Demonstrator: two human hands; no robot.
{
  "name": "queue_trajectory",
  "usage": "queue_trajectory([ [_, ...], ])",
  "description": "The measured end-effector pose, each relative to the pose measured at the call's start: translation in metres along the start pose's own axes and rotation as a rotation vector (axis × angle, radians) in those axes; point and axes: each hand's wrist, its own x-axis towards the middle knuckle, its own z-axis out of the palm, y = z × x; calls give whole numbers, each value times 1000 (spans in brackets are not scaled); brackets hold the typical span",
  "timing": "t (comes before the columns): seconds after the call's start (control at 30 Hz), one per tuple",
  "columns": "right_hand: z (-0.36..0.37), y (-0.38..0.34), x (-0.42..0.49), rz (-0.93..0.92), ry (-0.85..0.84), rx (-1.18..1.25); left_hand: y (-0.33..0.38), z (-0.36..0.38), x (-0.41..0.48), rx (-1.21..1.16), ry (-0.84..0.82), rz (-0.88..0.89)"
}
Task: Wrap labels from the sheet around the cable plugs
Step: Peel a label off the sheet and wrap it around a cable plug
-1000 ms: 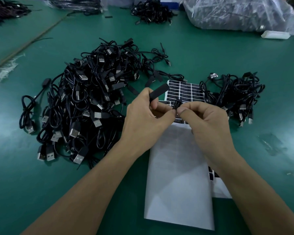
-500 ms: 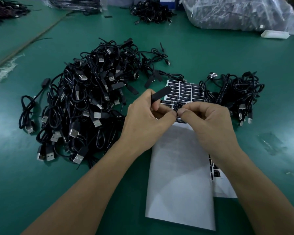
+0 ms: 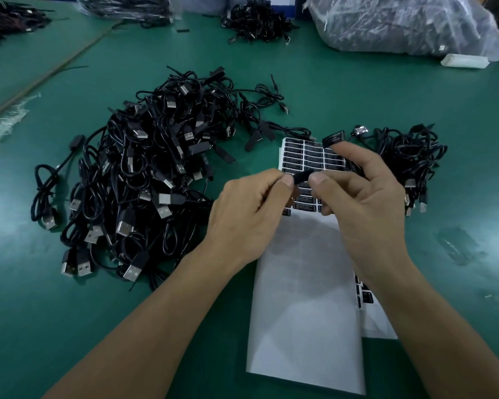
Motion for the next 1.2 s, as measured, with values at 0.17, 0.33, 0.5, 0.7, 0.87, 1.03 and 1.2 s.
queue_trajectory([
  [0.17, -1, -1, 0, 19, 7, 35, 3, -3, 1, 17, -37, 45],
  [0.33, -1, -1, 1, 58, 7, 139, 2, -2, 0, 3, -10, 63],
  [0.5, -3, 1, 2, 64, 30, 136, -1, -2, -1, -145, -15, -10],
  [0.7, -4, 4, 4, 34, 97, 88, -2, -5, 2, -249, -16, -52],
  [0.87, -1, 3, 2, 61, 75, 134, -6, -3, 4, -259, 12, -107],
  [1.03, 1, 2, 0, 153, -19, 123, -6, -4, 5, -289, -16, -118],
  [1.2, 2, 2, -1, 190, -39, 128, -4, -6, 5, -351, -55, -141],
])
